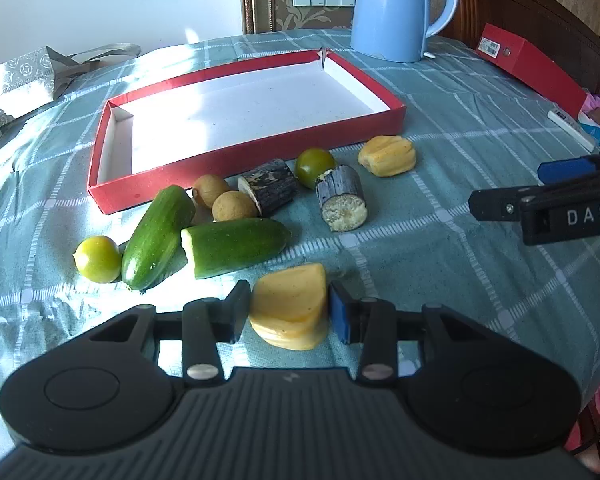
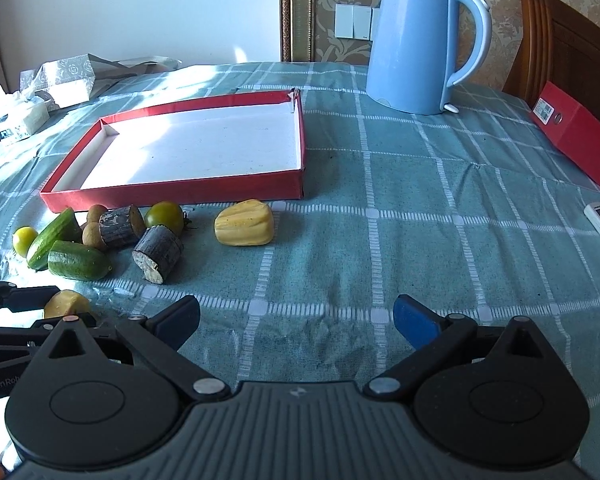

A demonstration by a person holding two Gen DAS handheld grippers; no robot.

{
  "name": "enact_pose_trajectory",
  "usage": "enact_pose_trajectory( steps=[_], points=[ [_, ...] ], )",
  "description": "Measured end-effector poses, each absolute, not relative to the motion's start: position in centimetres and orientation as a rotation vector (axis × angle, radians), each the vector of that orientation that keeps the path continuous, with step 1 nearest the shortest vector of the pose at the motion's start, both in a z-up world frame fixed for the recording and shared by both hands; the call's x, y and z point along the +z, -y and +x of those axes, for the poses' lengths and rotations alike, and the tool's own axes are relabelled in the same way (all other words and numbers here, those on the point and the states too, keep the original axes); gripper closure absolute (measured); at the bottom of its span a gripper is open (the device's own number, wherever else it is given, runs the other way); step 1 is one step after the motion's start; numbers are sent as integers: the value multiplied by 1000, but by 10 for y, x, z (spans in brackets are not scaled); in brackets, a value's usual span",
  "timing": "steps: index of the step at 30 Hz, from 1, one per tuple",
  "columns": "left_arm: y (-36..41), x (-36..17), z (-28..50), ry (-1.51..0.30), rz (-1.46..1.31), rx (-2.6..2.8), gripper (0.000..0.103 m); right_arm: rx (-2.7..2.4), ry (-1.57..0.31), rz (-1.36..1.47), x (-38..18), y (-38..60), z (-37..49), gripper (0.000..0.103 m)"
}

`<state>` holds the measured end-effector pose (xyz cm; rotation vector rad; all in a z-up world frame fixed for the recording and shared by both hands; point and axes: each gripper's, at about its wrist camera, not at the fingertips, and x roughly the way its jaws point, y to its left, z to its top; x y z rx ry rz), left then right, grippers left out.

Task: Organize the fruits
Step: 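Lift the yellow chunk with the left gripper while the right gripper grasps a dark eggplant slice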

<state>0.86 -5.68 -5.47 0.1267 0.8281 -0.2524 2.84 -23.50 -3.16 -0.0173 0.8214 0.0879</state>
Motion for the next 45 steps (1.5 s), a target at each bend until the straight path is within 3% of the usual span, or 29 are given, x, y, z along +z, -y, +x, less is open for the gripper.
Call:
enact_pose_trajectory(
  steps=[10, 15, 19, 23, 30, 45],
  points=[
    [12, -36, 3, -805, 86, -155, 65, 210, -784, -86, -33, 177, 51, 2],
    [-14, -30, 1, -800, 59, -117, 65, 253, -818, -98, -45, 148, 66, 33],
    [-31, -28, 2, -796, 45, -103, 65, 233, -844, -68, -52, 137, 76, 40],
    [-42, -27, 5, -792, 39, -108, 65, 221, -866, -21, -56, 136, 82, 60],
    [-54, -24, 12, -783, 23, -127, 65, 190, -894, 23, -61, 133, 86, 66],
    [-59, -18, 34, -764, 25, -196, 65, 138, -880, 22, -52, 143, 73, 66]
  ],
)
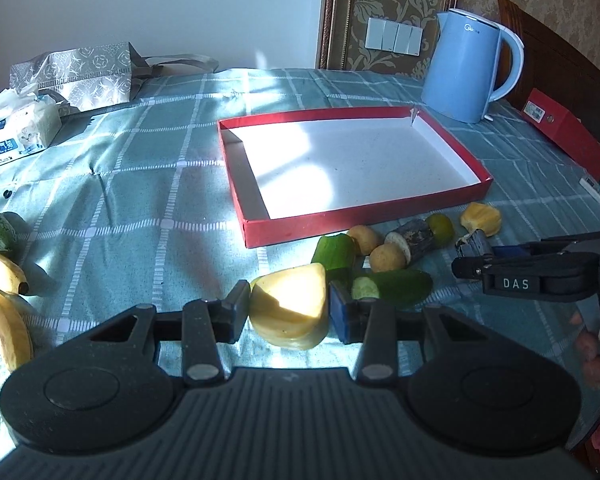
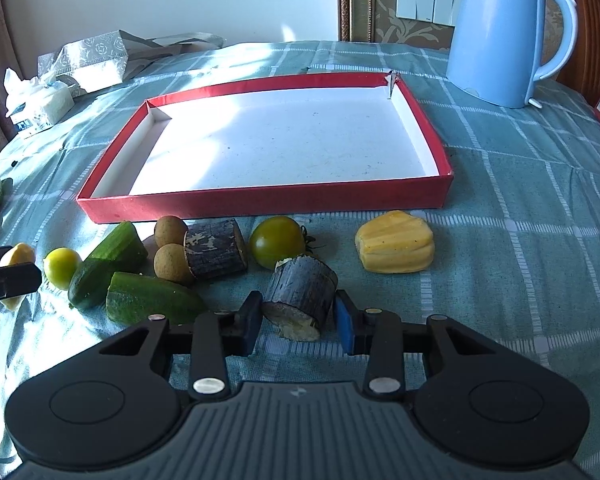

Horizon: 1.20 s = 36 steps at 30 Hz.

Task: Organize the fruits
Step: 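Lift the yellow chunk with the left gripper while the right gripper grasps a dark eggplant slice, then lower the yellow chunk into the red tray and open the left gripper while the right carries the eggplant slice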

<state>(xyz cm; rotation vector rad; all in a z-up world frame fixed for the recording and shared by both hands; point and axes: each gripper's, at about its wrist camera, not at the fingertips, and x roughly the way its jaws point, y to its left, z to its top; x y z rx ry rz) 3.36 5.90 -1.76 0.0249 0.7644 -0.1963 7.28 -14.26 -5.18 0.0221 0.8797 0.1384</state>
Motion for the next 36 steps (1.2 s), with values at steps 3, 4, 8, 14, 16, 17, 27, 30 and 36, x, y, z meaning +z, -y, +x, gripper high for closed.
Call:
enact_pose_trajectory(
  steps=[3, 4, 8, 14, 16, 17, 27, 30, 36],
  points=[
    [-56, -8, 51, -741, 21, -227, 65, 114, -870, 23, -45, 151, 66, 66],
    [-54, -4, 58, -731, 20, -239, 65, 105, -867, 27, -43, 153, 65, 66],
    [-42, 8, 93, -679, 30, -281, 65, 59, -861, 38, -36, 165, 58, 66],
    [-20, -8, 163, -689, 68, -285, 65, -20, -857, 52, -28, 178, 44, 66],
    [-15, -19, 180, -698, 85, -285, 65, -44, -857, 49, -26, 182, 38, 66],
    [-13, -23, 188, -710, 94, -279, 65, -56, -858, 47, -26, 184, 35, 66],
    [-9, -60, 213, -782, 134, -289, 65, -137, -894, 50, -30, 195, 24, 66],
    [-11, -62, 212, -775, 137, -292, 63, -129, -896, 45, -30, 194, 25, 66],
    [-13, -55, 201, -751, 176, -249, 39, -72, -870, 20, -27, 187, 39, 66]
  ],
)
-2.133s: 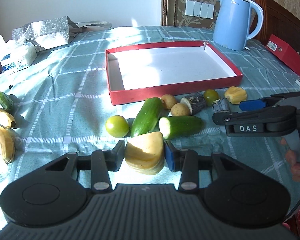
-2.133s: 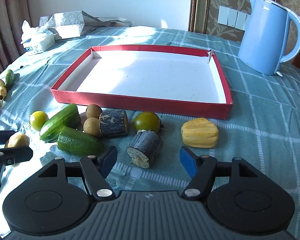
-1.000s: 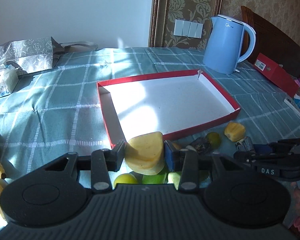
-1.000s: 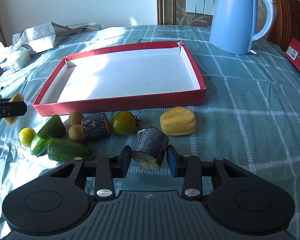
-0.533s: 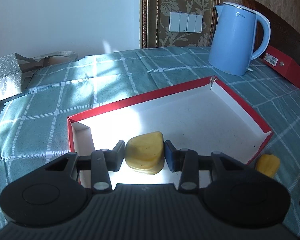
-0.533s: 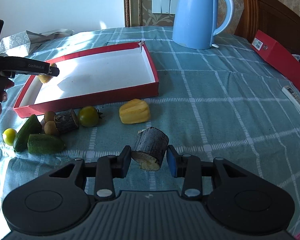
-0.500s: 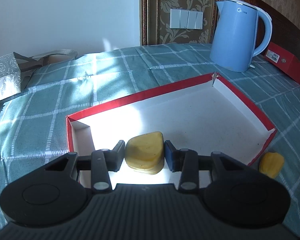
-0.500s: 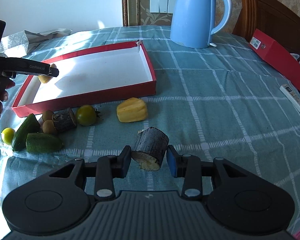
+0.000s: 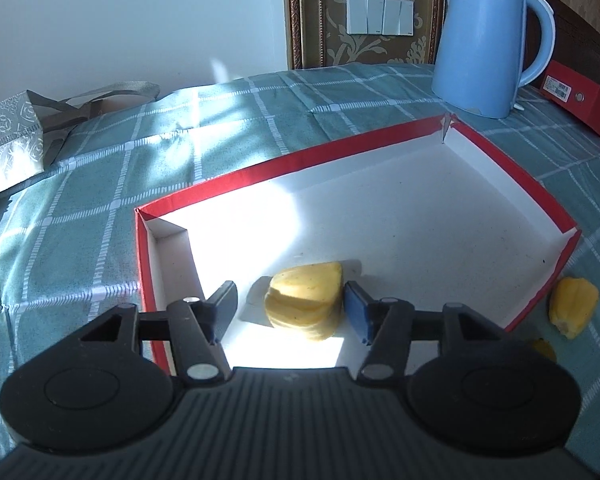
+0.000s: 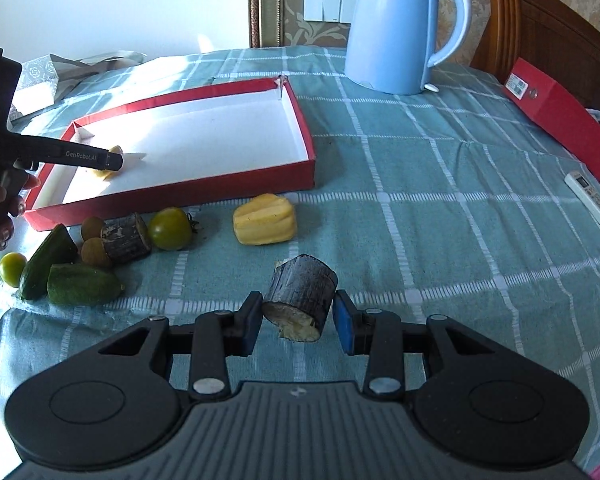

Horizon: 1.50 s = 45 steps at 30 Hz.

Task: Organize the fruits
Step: 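Lower the yellow chunk into the red tray and open the left gripper while the right carries the eggplant slice, then lower the eggplant slice into the red tray and open the right gripper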

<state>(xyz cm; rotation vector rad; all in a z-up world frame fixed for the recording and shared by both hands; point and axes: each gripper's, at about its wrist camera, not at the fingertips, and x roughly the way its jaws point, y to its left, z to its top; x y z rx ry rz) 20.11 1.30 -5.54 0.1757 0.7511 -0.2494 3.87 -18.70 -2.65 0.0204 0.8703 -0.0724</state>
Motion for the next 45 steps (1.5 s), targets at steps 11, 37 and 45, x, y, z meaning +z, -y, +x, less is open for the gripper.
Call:
enact_pose_trajectory(
  steps=[11, 37, 45],
  points=[
    [-63, -5, 119, -648, 46, -60, 28, 136, -727, -75, 5, 164, 112, 66],
    [-86, -25, 20, -755, -11, 85, 23, 235, -670, -167, -19, 145, 178, 39],
    [-61, -33, 33, -740, 85, -89, 21, 207, -655, -148, -7, 180, 93, 40]
  ],
)
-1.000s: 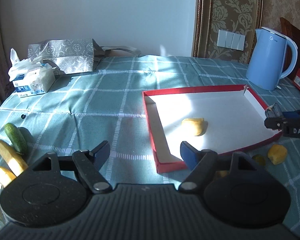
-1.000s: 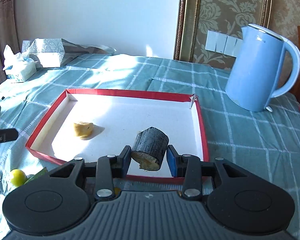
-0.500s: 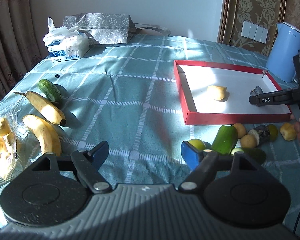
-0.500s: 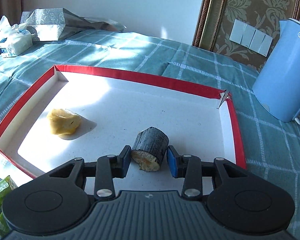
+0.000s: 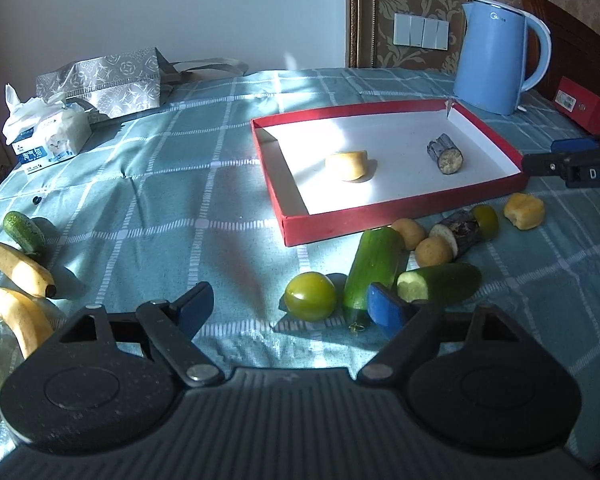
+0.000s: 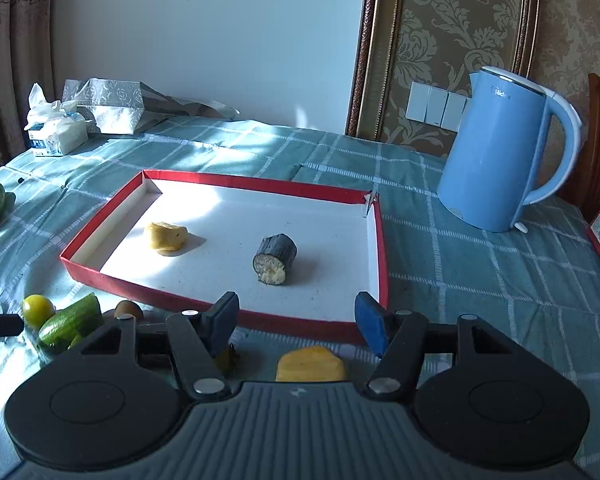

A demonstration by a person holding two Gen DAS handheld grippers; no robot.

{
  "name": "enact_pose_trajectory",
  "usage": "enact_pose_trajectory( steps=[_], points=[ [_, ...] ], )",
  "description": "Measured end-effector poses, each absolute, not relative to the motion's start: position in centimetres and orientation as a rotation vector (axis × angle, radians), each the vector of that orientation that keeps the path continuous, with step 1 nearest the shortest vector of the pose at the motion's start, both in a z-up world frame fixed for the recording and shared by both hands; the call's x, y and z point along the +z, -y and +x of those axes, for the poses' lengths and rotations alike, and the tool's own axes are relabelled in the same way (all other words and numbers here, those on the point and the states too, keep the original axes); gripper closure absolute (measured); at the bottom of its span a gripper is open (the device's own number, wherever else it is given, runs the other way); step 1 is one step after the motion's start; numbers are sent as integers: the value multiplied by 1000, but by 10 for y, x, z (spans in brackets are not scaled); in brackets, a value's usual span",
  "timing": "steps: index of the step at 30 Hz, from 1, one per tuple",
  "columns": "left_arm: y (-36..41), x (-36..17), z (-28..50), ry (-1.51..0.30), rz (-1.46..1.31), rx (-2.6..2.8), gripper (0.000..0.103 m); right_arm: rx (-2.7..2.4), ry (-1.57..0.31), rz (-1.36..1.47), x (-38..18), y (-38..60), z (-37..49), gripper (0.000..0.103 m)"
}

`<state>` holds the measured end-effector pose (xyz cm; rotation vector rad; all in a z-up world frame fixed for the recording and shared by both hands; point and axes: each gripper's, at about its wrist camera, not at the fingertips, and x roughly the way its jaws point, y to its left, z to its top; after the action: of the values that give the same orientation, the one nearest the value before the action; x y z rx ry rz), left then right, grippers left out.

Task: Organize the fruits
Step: 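Lower the eggplant slice into the red tray and open the right gripper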

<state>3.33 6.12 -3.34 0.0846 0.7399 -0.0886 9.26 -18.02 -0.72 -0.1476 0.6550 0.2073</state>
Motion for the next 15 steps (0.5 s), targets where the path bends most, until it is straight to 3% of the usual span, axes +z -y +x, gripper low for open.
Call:
enact_pose_trajectory(
  steps=[15],
  points=[
    [-70, -56, 59, -775, 103, -48, 20, 139, -731, -167, -27, 177, 39, 40]
  ],
)
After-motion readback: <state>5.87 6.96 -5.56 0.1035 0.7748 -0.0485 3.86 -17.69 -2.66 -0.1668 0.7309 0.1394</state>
